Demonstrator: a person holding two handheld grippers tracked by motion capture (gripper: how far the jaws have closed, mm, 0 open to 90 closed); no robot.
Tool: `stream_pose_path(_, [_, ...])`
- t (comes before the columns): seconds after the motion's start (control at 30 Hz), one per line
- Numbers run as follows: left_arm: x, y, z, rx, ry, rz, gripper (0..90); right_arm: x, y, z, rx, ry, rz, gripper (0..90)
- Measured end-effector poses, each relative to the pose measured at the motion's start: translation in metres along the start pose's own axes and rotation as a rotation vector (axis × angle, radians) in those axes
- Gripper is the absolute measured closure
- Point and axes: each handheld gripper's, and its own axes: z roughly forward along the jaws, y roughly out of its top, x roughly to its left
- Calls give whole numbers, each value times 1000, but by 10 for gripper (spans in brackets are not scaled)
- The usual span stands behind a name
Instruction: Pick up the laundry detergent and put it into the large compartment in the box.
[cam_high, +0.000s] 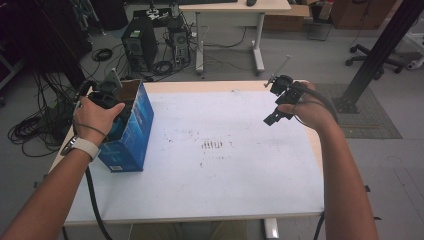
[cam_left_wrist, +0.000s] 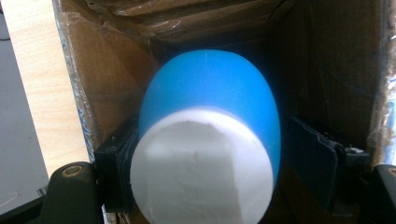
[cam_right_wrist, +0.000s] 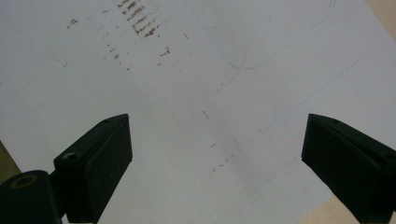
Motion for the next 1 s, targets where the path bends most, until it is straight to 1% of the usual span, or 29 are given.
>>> stream_pose_path(0.13, [0, 0, 0, 2, -3, 4, 242, 0, 0, 1, 3, 1, -2, 87])
stream_pose_path(0.27, [1, 0, -1, -4, 0, -2, 239, 0, 1, 1, 4, 3, -1, 87])
stream_pose_path(0.3, [1, 0, -1, -2, 4, 2, 238, 0, 1, 1, 5, 5, -1, 87])
stream_pose_path(0.43, [0, -1, -1, -4, 5, -1, 236, 1, 1, 2, 5, 6, -4, 87])
stream_pose_path(0.67, [-1, -1, -4, -11, -4, -7, 233, 1, 1, 2, 7, 5, -5, 87])
stream_pose_path(0.7, [-1, -1, -4, -9, -5, -1, 231, 1, 1, 2, 8, 5, -5, 87])
stream_pose_path(0.83, [0, -1, -5, -14, -13, -11, 231, 1, 1, 1, 4, 7, -5, 87])
stream_pose_path(0.93, [0, -1, -6, -11, -21, -2, 229, 2, 1, 1, 4, 7, -5, 87])
stream_pose_path(1.0, [0, -1, -8, -14, -12, -4, 221, 1, 1, 1, 4, 7, -6, 87])
